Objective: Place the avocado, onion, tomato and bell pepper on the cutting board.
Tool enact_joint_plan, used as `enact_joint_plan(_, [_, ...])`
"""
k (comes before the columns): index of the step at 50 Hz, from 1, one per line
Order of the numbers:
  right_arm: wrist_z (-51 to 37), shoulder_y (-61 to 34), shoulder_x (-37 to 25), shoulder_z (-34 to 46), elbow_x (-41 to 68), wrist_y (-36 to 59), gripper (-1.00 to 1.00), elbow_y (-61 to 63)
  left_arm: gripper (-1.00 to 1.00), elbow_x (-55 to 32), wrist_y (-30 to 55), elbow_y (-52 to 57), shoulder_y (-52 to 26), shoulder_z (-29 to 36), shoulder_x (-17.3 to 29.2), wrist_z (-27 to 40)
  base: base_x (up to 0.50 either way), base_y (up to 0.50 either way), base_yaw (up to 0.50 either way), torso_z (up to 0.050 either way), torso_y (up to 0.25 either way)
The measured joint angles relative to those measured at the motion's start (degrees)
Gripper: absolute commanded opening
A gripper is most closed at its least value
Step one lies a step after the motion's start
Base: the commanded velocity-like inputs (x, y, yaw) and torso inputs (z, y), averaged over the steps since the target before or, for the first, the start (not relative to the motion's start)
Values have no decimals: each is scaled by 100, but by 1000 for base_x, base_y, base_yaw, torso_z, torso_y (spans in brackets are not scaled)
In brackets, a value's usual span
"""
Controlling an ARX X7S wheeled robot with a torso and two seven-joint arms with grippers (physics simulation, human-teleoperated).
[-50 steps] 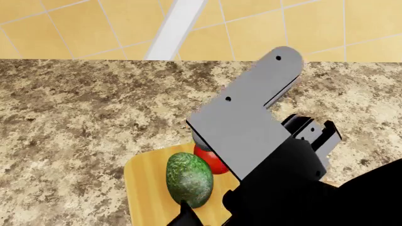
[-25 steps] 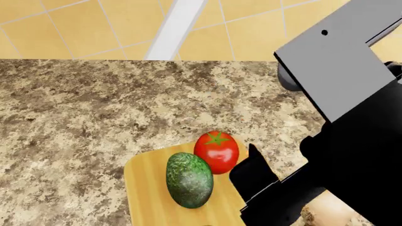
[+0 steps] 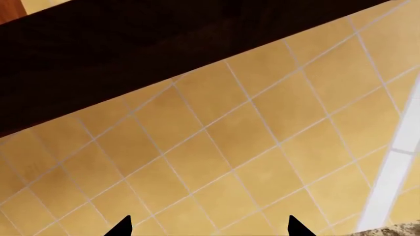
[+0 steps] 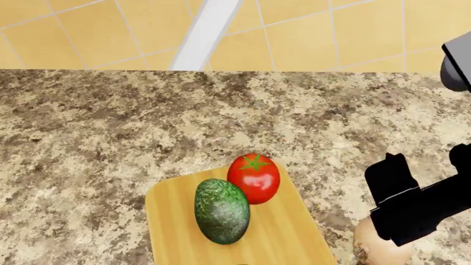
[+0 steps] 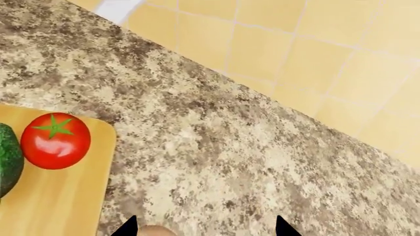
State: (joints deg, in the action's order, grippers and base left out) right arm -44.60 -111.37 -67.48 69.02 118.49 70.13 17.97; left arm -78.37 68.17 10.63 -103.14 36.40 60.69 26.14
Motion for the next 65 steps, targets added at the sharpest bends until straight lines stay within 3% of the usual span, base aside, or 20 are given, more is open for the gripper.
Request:
enact_joint_plan(29, [-1102,-937,-411,212,1720,706,100,-581,100,53,47,-28,-83,52,-43,-46,0,0,0,0,0])
enact_joint_plan(65, [418,922,-382,155,255,-734,100,-358,100,108,71,-28,-87,124,-63,-65,0,0,0,0,0])
